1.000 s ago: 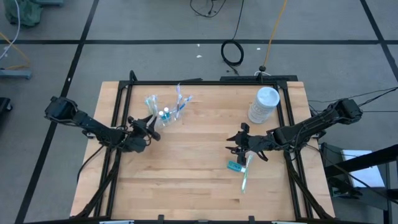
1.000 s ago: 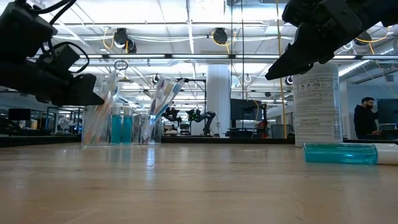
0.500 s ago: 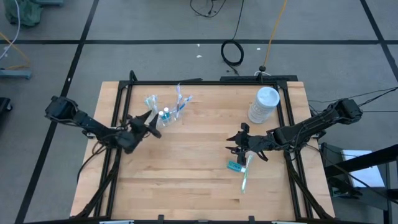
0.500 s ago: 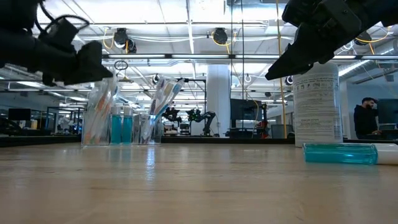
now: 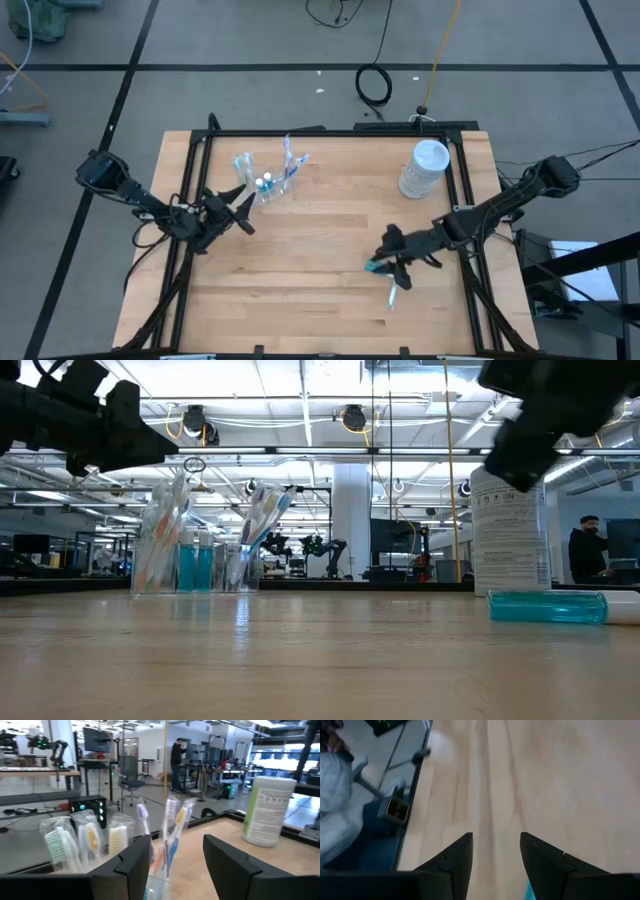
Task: Pick & Place toothbrushing station
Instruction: Put the green toothbrush into the transparent organizer
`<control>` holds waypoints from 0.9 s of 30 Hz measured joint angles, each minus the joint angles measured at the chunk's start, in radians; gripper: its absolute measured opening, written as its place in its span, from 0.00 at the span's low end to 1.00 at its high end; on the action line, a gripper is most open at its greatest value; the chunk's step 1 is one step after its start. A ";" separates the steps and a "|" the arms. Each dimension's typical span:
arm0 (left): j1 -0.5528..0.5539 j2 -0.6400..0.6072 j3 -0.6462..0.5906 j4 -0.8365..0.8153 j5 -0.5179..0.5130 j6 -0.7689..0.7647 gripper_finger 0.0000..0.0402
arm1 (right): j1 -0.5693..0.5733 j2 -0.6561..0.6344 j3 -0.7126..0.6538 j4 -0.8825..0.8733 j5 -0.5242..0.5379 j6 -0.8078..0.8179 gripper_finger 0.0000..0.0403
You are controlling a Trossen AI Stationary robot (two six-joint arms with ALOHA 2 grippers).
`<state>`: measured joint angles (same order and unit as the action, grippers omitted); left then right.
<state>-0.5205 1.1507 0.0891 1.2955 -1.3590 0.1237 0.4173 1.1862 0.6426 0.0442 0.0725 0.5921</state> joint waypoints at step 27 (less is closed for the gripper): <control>-0.033 0.000 0.000 -0.006 0.024 -0.057 0.47 | 0.392 0.021 -0.096 -0.487 0.403 1.101 0.38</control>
<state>-0.5533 1.1507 0.0891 1.2896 -1.3350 0.0662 0.8093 1.2072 0.5461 -0.4427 0.4759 1.6929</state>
